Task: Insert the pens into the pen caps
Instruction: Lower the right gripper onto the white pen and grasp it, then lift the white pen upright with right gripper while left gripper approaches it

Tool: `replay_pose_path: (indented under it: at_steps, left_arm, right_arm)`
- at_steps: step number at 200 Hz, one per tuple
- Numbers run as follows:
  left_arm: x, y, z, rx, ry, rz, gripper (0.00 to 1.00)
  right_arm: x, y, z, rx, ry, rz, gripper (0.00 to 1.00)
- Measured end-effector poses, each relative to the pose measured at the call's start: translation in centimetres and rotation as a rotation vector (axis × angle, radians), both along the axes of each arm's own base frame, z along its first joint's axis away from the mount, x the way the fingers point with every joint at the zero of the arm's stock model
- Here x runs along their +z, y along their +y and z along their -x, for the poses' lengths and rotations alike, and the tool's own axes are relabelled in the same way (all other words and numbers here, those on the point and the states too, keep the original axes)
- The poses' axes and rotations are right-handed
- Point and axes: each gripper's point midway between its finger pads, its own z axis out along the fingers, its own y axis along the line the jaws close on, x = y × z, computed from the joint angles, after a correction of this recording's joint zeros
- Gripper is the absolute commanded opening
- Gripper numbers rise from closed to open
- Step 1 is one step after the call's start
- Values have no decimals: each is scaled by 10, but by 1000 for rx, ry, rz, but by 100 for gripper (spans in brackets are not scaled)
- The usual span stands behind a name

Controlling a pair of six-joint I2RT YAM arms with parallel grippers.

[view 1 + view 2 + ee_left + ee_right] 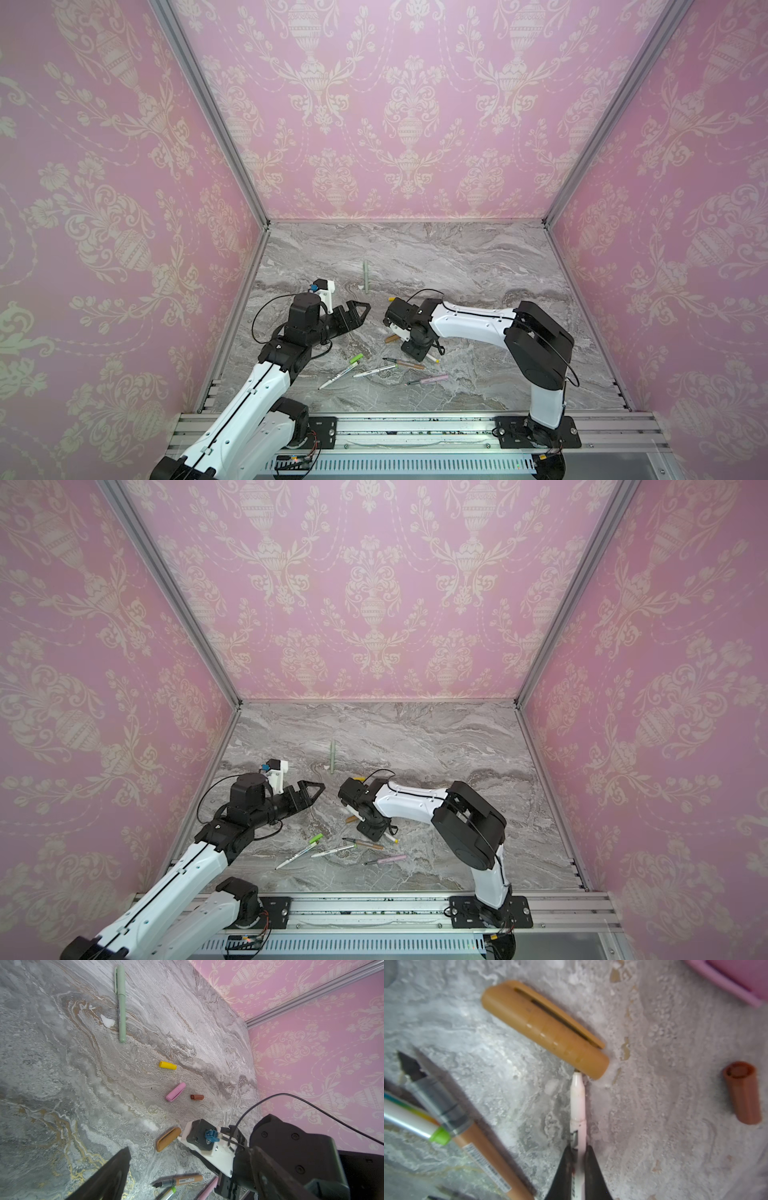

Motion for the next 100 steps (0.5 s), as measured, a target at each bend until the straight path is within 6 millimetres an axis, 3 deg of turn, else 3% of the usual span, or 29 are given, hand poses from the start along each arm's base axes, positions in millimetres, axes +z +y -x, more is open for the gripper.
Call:
replay_pose_path:
  at_steps: [19,35,66,100]
  left_arm:
    - [12,1,2,0,-48,14,92]
    - [22,-1,3,-12,-86,31,92]
    - [38,-10,6,-72,-152,65,91]
    - [52,-29,6,-177,-183,121,90]
  right_arm:
    - [11,-2,-5,-23,-38,-16,0]
    - [36,1,-11,-64,-83,-84,0]
    - [120,9,-29,-235,-158,-381,0]
    - [208,-1,-62,-516,-142,-816,0]
